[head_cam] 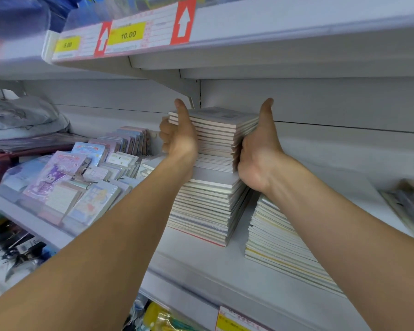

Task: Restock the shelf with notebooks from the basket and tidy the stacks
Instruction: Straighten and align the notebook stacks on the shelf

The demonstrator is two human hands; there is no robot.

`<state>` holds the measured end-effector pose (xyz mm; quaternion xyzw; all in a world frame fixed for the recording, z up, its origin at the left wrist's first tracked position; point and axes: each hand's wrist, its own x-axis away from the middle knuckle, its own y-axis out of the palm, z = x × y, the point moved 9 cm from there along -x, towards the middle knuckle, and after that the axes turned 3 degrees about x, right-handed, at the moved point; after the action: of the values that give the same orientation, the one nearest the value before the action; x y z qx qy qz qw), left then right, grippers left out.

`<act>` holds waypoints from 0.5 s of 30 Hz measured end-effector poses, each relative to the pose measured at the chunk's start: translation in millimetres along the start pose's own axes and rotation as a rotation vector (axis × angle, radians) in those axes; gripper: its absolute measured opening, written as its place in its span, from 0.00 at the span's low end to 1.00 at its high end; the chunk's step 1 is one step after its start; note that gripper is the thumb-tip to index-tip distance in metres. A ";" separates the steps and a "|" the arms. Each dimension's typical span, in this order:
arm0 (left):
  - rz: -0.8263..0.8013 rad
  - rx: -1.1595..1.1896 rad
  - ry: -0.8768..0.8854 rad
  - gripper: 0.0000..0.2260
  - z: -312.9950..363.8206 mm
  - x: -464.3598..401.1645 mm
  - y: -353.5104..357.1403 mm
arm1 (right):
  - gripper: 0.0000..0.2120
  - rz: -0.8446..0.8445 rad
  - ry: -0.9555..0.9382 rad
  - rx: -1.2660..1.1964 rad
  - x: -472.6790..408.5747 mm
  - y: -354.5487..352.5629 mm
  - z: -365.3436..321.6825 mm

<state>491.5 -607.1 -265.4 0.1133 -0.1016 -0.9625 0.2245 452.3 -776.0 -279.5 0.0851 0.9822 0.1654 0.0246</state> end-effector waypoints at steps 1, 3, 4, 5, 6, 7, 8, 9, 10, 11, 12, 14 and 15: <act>-0.012 0.038 -0.020 0.34 -0.2 -0.3 0.8 | 0.39 -0.012 0.004 0.005 5.6 1.7 -2.5; -0.039 0.101 -0.056 0.33 -0.7 -1.6 3.0 | 0.39 -0.050 0.002 -0.002 13.3 5.7 -6.0; -0.054 0.100 -0.057 0.32 0.0 -2.0 2.9 | 0.38 -0.062 -0.002 -0.004 18.2 8.2 -7.2; -0.067 0.093 -0.057 0.32 0.5 -2.0 2.5 | 0.36 -0.065 0.001 0.005 25.7 11.6 -8.5; -0.073 0.090 -0.057 0.32 1.4 -1.8 1.6 | 0.34 -0.058 -0.009 0.054 27.9 11.7 -8.4; -0.073 0.094 -0.063 0.32 1.3 -1.3 0.3 | 0.33 -0.030 -0.019 0.118 29.6 9.5 -8.3; -0.067 0.102 -0.072 0.31 0.7 -1.2 -1.2 | 0.32 -0.014 -0.031 0.178 33.6 7.6 -9.8; -0.052 0.120 -0.079 0.30 0.0 -1.2 -3.6 | 0.31 -0.007 -0.033 0.211 37.7 7.2 -10.0; -0.025 0.150 -0.090 0.29 -1.3 -1.9 -6.5 | 0.31 -0.033 -0.016 0.226 39.7 7.1 -7.9; 0.002 0.186 -0.104 0.28 -2.9 -2.6 -8.7 | 0.34 -0.080 0.010 0.230 41.7 8.5 -4.5; 0.015 0.204 -0.118 0.29 -4.6 -3.1 -9.1 | 0.41 -0.131 0.030 0.235 44.2 9.5 -2.9; 0.011 0.159 -0.126 0.33 -6.5 -4.1 -6.4 | 0.55 -0.200 0.058 0.259 49.3 9.8 -2.4; 0.004 0.107 -0.114 0.35 -6.2 -3.2 -4.2 | 0.57 -0.224 0.054 0.279 51.3 10.8 -1.9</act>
<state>494.2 -602.8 -271.8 0.0696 -0.1656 -0.9602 0.2139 403.4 -757.6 -275.3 -0.0266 0.9993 0.0259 0.0046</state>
